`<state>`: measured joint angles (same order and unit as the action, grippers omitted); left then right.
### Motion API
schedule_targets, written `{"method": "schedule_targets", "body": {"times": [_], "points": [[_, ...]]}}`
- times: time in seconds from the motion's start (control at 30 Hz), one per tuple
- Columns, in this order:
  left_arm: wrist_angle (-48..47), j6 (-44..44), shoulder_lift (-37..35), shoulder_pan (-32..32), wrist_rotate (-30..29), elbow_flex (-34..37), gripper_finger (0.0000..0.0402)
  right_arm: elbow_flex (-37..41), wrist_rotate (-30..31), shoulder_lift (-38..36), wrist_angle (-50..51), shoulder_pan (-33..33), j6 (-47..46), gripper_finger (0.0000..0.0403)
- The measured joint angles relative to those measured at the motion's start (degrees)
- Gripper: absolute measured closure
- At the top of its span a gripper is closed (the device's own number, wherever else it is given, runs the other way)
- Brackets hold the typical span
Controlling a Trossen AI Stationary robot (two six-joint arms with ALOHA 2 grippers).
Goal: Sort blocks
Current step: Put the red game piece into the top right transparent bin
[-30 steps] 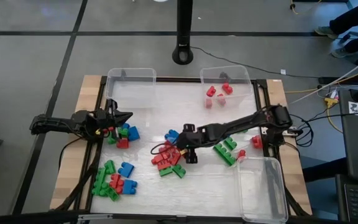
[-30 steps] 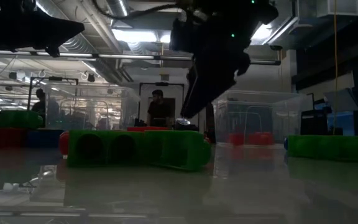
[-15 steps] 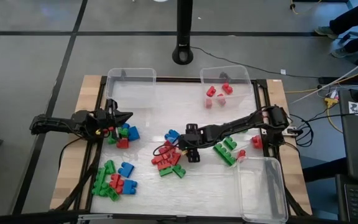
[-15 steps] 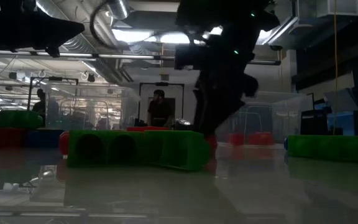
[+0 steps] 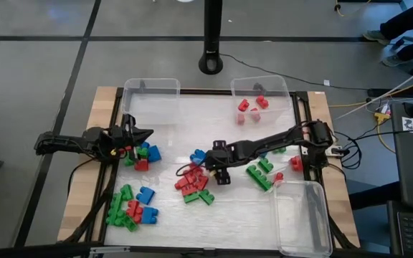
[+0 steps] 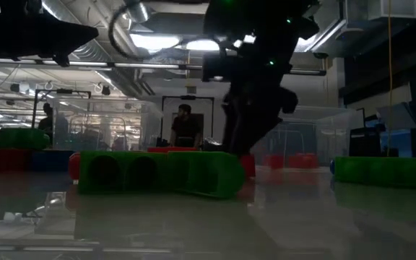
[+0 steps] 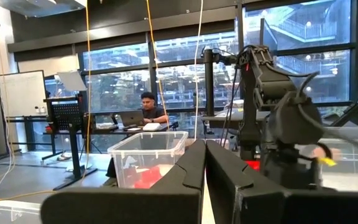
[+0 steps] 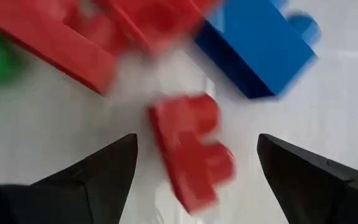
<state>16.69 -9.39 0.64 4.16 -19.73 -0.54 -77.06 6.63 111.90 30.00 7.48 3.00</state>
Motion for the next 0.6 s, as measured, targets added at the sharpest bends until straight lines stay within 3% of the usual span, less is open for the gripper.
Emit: {"method": "schedule_targets", "body": {"times": [0.33, 0.47, 0.6], "points": [[-1.2, -1.2, 0.0, 0.0, 0.0, 0.0, 0.0398, -0.1, -2.2, 4.4, -2.4, -0.8, 0.5, 0.0082], [-1.2, -1.1, 0.0, -0.1, 0.0, 0.0, 0.0398, -0.2, -3.3, 5.0, -3.1, -0.8, 1.6, 0.0133], [-1.2, -1.1, 0.0, -0.2, 0.0, 0.0, 0.0398, -0.2, -3.2, 5.0, -2.8, -0.8, 1.8, 0.0209]]}}
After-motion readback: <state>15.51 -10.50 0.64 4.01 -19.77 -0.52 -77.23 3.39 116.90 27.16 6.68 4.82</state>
